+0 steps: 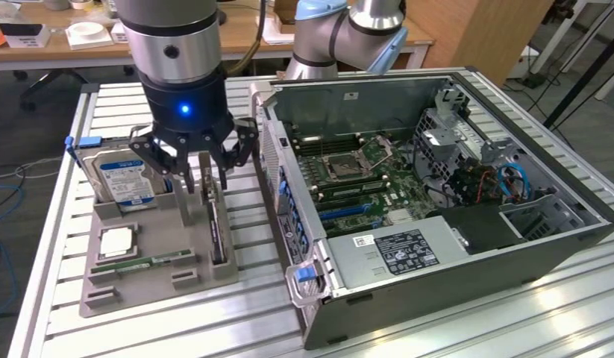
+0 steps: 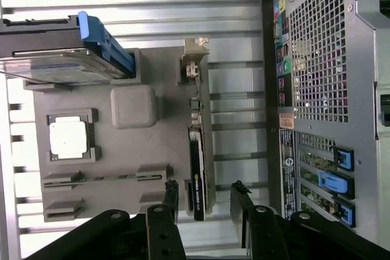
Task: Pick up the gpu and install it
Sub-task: 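Pick up the gpu and move the gpu toward the slot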
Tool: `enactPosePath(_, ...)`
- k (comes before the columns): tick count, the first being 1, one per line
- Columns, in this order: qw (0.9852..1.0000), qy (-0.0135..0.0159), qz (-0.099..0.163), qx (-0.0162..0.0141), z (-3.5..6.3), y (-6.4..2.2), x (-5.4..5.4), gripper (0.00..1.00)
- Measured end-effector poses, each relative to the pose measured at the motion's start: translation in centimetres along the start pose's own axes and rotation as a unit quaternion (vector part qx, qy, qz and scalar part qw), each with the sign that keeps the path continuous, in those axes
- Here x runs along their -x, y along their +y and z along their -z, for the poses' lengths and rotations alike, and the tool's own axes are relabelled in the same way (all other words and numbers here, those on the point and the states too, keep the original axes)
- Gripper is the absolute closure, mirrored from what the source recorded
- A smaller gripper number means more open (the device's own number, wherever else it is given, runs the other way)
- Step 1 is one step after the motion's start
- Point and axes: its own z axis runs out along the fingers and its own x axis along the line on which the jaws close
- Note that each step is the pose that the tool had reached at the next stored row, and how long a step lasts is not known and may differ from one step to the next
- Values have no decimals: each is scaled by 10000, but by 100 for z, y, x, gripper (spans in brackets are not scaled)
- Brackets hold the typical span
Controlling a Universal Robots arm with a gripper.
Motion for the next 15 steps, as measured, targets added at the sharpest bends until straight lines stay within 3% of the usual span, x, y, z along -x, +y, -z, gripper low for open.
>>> enactPosePath(15,10000,0,0,0,-97,-4,-3,53)
